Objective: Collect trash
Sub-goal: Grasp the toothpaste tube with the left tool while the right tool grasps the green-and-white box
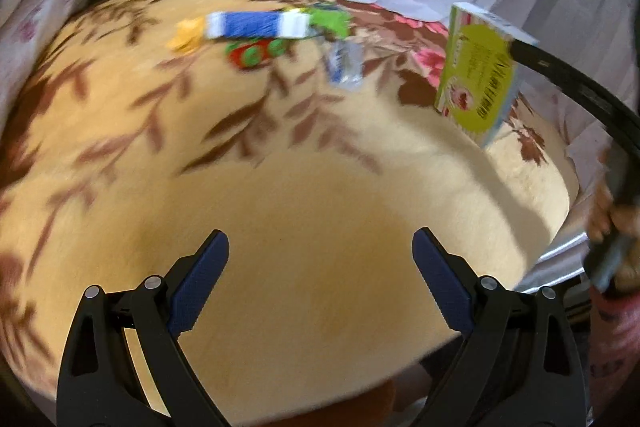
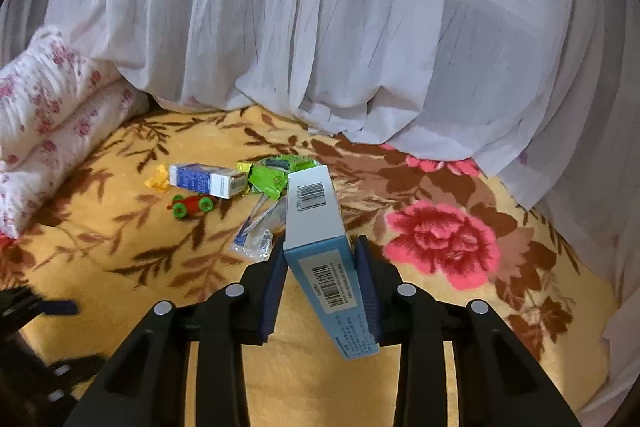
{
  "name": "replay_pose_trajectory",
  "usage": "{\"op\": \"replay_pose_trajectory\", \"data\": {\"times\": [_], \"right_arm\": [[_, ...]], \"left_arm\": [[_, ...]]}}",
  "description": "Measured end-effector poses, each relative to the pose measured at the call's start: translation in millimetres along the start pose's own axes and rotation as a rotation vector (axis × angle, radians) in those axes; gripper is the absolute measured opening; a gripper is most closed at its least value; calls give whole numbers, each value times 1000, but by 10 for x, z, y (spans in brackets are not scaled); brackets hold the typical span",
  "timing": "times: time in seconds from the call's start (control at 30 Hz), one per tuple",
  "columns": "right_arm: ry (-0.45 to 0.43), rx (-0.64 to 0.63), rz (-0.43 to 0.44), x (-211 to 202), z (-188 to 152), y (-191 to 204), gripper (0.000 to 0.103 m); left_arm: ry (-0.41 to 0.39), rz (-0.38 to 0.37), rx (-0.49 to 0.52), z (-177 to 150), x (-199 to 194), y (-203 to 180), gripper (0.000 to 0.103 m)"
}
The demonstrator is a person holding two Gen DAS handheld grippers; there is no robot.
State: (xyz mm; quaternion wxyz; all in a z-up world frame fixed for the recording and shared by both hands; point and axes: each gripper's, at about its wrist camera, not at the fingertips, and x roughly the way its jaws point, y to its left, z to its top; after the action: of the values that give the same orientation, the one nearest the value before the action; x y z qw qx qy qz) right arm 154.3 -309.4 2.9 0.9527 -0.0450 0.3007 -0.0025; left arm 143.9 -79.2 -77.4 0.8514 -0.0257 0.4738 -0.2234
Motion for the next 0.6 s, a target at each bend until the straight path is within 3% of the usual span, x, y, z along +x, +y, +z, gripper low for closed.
{"op": "replay_pose_trajectory", "data": {"times": [0.23,0.47,0.5,0.6], "right_arm": [[-56,-1,38,-537,-81,-199,34],[-63,3,65,-797,-245,-304,34],[-61,4,70,-815,-266,-316,34],[-57,6,82,-861,-313,-340,32]], "left_arm": [[47,-43,-26,698,740,-139,91],[65,54,-30,1245,1395,-257,89],[63,81,-26,1295,1466,-266,87],[71,159,-19,1400,1623,-251,65]]}}
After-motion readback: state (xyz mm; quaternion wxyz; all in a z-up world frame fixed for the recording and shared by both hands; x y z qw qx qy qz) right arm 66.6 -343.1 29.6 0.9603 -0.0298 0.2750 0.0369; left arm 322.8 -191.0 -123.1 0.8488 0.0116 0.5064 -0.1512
